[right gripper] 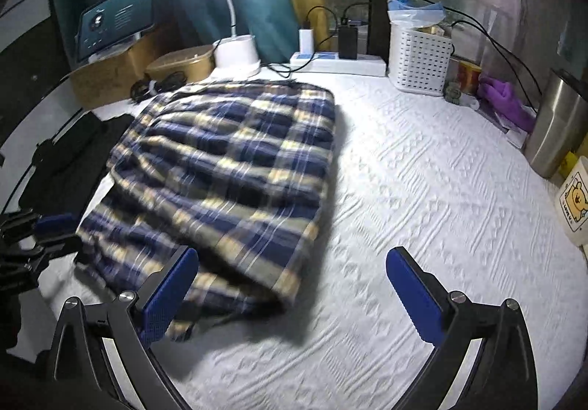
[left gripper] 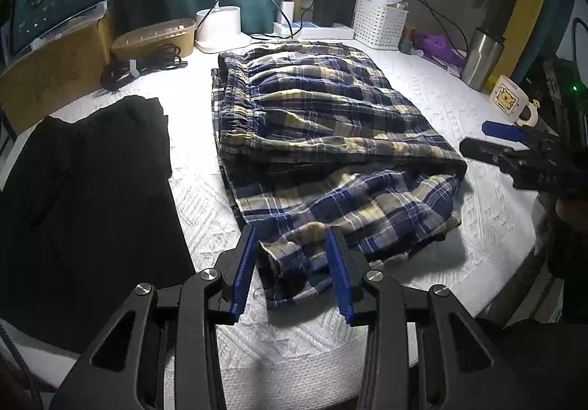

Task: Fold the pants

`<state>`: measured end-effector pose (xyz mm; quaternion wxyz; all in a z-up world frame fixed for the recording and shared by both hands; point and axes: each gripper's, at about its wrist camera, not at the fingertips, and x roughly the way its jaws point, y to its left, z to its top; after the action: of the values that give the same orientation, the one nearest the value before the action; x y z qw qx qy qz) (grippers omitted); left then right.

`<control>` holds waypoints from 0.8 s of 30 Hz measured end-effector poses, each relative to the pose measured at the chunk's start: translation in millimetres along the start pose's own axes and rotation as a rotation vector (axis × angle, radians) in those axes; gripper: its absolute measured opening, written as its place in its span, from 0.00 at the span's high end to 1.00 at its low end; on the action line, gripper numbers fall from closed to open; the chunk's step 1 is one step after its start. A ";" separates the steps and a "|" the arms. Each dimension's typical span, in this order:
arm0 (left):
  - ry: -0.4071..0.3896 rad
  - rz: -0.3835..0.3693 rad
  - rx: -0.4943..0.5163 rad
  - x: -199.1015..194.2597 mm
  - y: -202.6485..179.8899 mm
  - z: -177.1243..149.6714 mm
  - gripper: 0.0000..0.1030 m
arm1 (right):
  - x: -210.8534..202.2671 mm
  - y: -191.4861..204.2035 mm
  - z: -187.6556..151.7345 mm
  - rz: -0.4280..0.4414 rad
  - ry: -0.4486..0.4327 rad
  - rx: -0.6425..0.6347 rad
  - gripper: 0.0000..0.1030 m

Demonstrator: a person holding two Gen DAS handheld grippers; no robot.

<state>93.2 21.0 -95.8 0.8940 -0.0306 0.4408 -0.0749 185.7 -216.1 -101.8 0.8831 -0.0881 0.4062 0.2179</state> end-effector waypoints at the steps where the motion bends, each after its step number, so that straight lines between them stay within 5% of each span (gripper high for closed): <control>1: 0.003 0.002 -0.002 1.1 1.6 0.7 0.64 | 1.7 -1.5 2.6 -0.006 -0.001 0.001 0.00; 13: -0.023 0.072 -0.015 15.1 28.5 38.6 0.63 | 18.9 -21.7 25.5 -0.011 0.006 0.031 0.00; 16: -0.051 0.144 0.016 21.1 32.0 52.5 0.53 | 20.8 -25.1 33.3 -0.031 -0.012 0.024 0.00; 19: -0.089 0.242 0.095 28.0 28.4 64.3 0.52 | 24.9 -28.5 41.9 -0.060 -0.014 0.014 0.00; 24: -0.074 0.295 0.101 45.3 37.5 80.9 0.52 | 29.8 -37.7 54.6 -0.075 -0.037 0.017 0.00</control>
<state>188.5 49.8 -86.6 0.9114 0.0769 0.4027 0.0363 257.1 -222.2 -89.4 0.8986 -0.0920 0.3882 0.1827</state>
